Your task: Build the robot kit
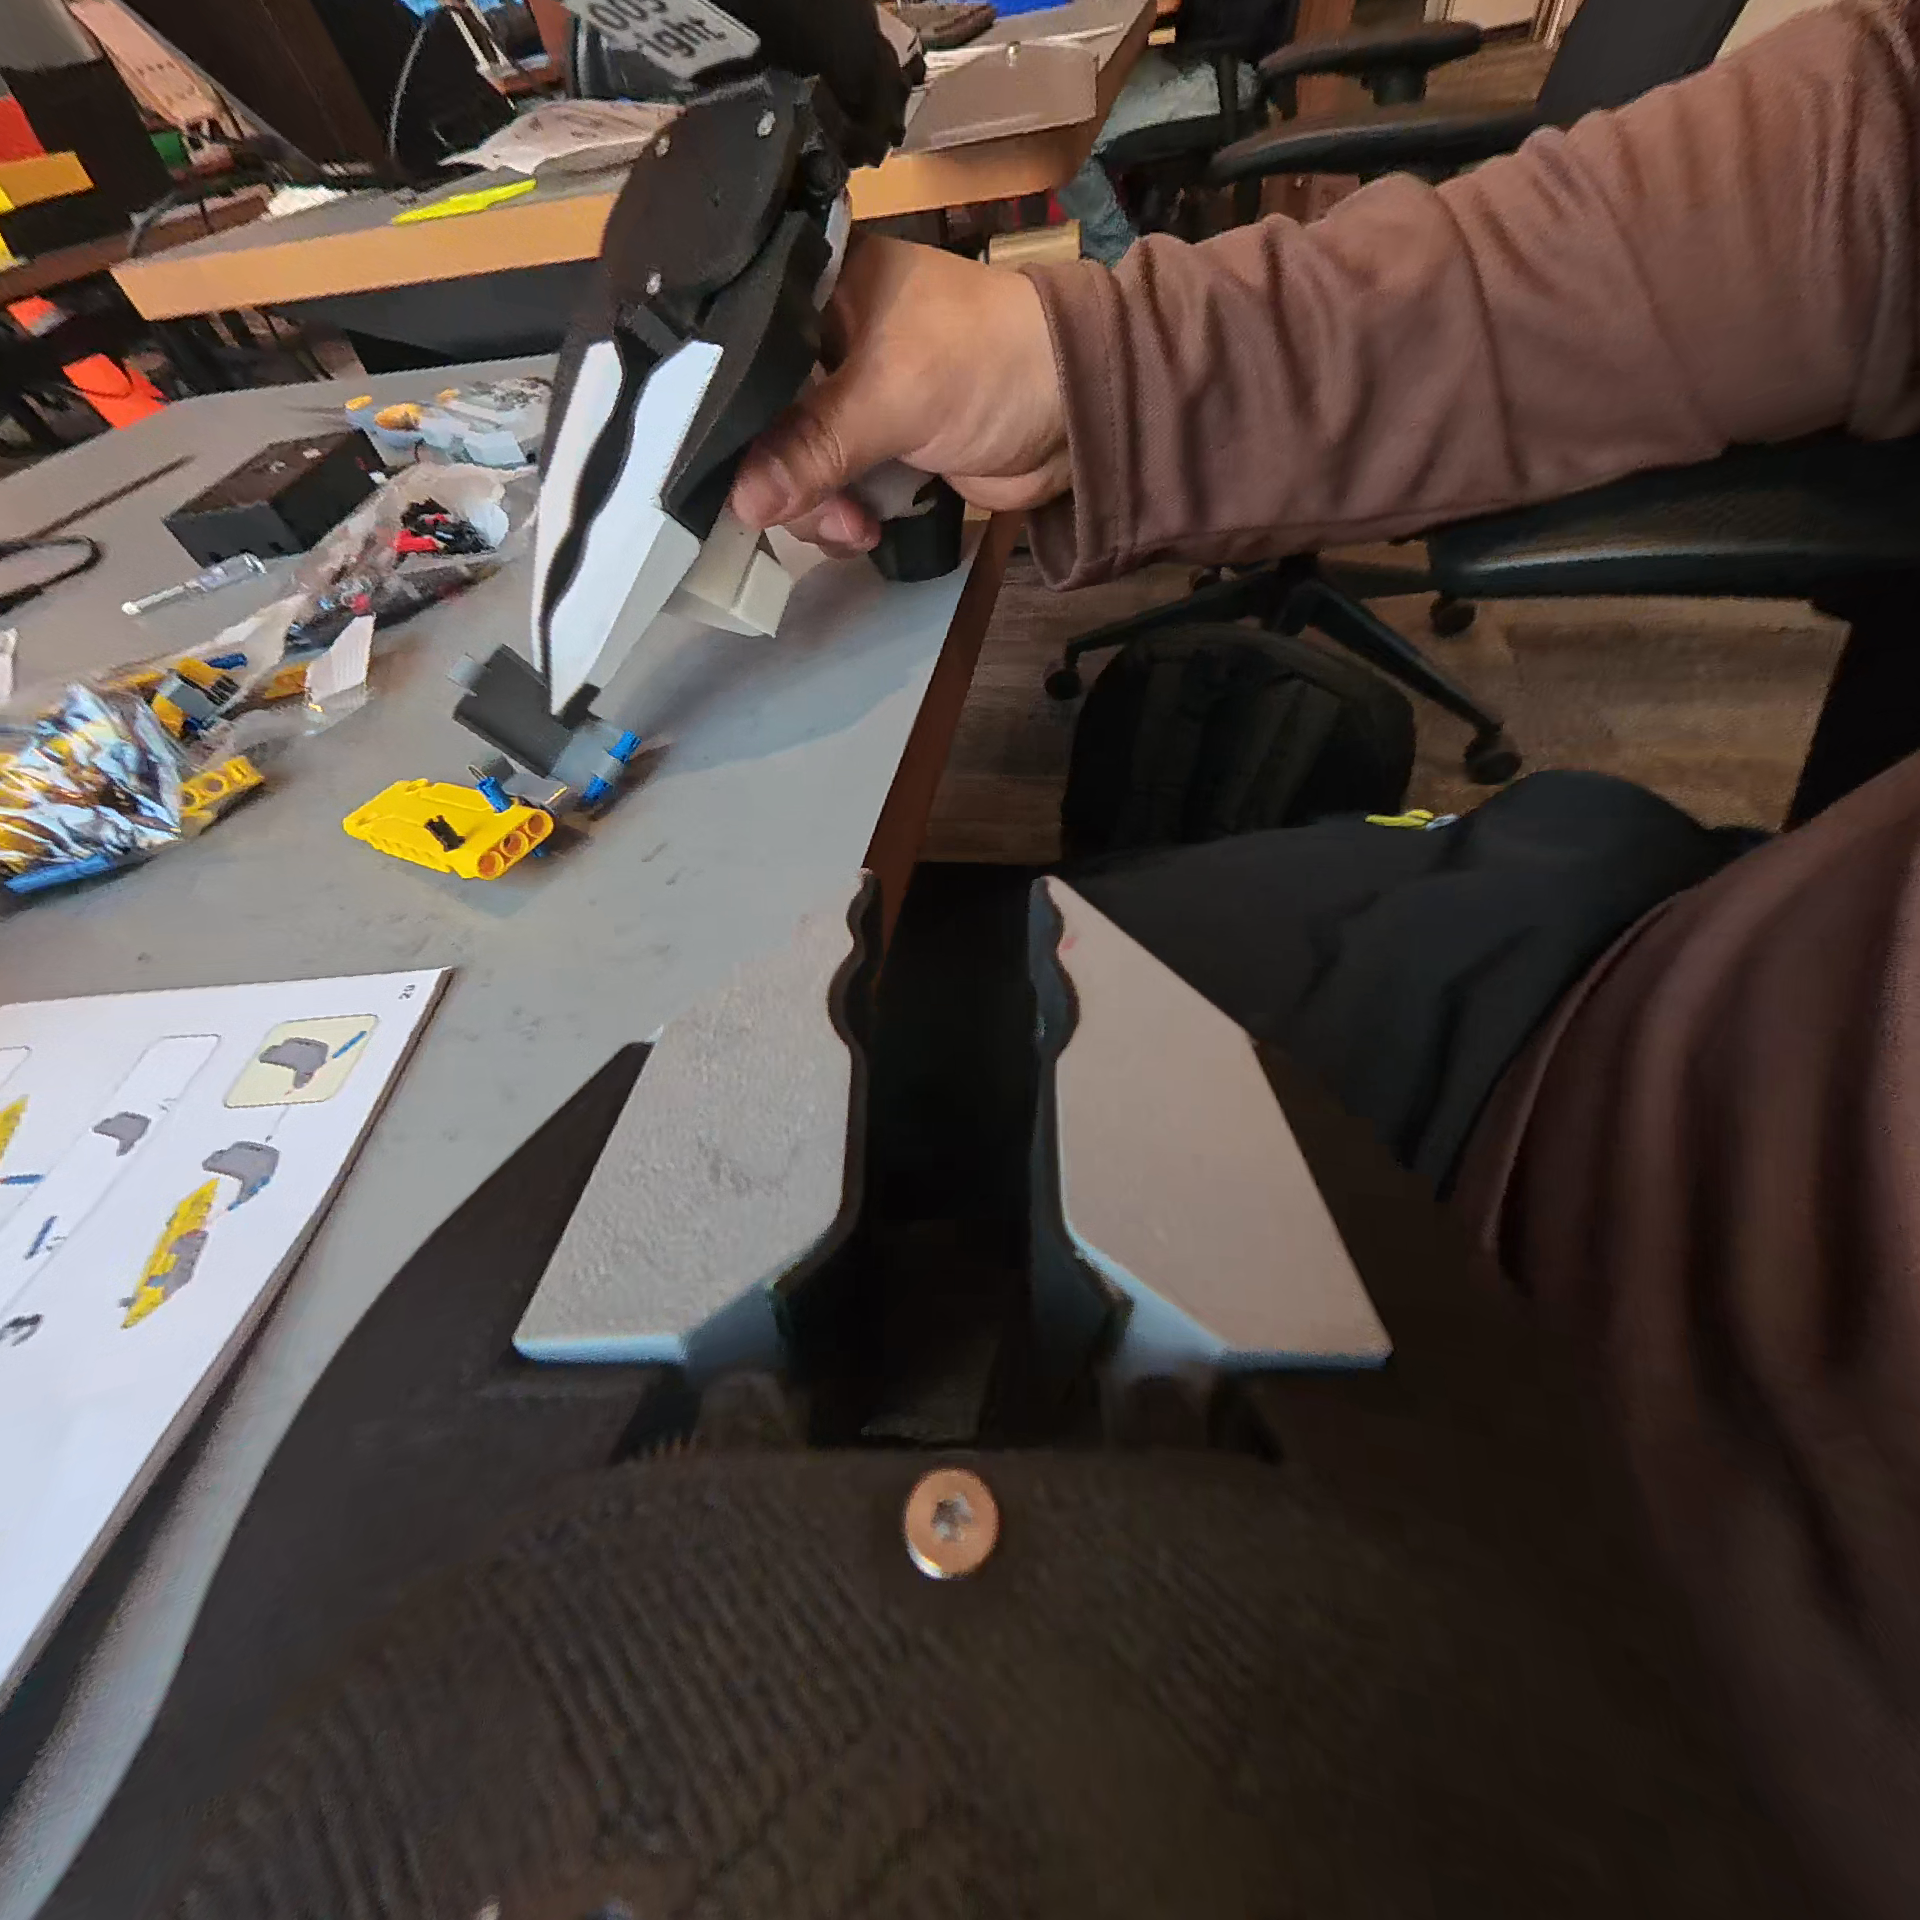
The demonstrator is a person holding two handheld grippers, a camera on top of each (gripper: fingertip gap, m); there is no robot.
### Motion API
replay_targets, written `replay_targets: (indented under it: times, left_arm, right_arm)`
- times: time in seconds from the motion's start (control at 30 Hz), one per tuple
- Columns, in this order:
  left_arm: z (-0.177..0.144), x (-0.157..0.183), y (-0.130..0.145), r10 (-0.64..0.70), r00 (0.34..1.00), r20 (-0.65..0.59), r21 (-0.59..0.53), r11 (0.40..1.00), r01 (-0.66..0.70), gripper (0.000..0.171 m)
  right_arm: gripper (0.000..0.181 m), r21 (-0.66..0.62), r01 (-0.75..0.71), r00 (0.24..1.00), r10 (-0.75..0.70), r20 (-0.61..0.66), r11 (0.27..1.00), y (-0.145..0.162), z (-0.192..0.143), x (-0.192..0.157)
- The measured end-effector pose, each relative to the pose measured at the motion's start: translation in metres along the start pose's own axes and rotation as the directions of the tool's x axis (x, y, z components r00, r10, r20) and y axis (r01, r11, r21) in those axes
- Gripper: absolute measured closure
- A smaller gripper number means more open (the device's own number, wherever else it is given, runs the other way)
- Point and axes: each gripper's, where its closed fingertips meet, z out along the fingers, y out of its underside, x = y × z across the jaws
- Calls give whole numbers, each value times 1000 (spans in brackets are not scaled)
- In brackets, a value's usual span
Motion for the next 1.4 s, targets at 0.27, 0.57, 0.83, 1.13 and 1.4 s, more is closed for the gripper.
replay_targets:
  times: [0.27,0.57,0.83,1.13,1.4]
  left_arm:
    - [2,0,3,-39,999,-4,-11,999,39,145]
    - [4,-3,10,-41,999,-3,-37,998,40,145]
    - [5,-4,14,-33,999,-9,-54,998,33,146]
    - [7,-4,19,-42,999,-12,-78,996,41,146]
    - [9,-2,22,-41,999,-19,-92,995,40,146]
  right_arm:
    - [179,28,15,998,-17,57,999,-2,-4,-8]
    - [179,194,-135,976,96,196,972,-22,-27,-7]
    - [179,256,-429,899,437,30,866,-16,-33,45]
    - [179,187,-762,647,733,211,620,2,-23,48]
    - [179,169,-782,623,758,196,600,8,-21,51]
